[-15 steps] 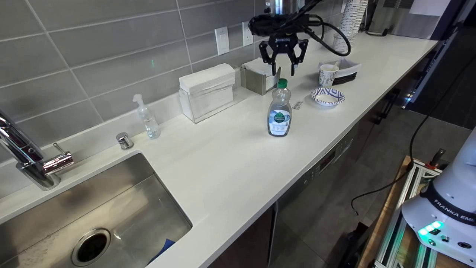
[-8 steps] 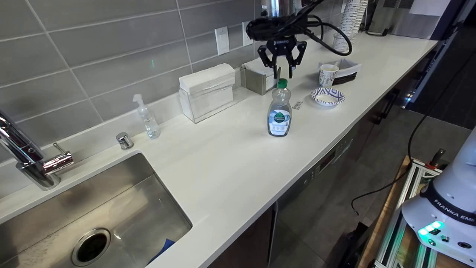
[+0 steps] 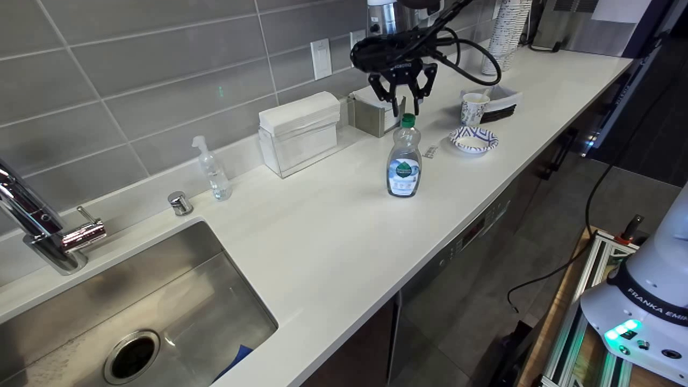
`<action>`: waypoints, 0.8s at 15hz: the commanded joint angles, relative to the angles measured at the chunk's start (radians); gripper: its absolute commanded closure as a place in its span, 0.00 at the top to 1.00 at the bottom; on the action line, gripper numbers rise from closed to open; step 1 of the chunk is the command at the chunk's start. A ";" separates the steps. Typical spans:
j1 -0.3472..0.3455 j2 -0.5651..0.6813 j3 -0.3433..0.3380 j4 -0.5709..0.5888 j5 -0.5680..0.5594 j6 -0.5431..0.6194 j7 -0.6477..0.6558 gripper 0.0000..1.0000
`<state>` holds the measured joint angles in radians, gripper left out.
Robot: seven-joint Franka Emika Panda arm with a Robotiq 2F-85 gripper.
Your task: Open the dishwashing liquid.
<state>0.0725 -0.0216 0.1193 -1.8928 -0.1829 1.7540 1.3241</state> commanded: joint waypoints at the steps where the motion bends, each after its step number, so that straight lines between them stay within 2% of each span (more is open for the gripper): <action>1: 0.016 0.037 0.001 0.050 -0.038 -0.073 0.012 0.47; 5: 0.025 0.051 0.000 0.073 -0.048 -0.125 0.002 0.48; 10: 0.030 0.054 -0.002 0.086 -0.049 -0.149 -0.004 0.40; 11: 0.030 0.055 -0.003 0.087 -0.052 -0.148 -0.004 0.43; 12: 0.030 0.054 -0.003 0.085 -0.053 -0.131 -0.010 0.41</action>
<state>0.0929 0.0148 0.1199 -1.8331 -0.2226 1.6410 1.3229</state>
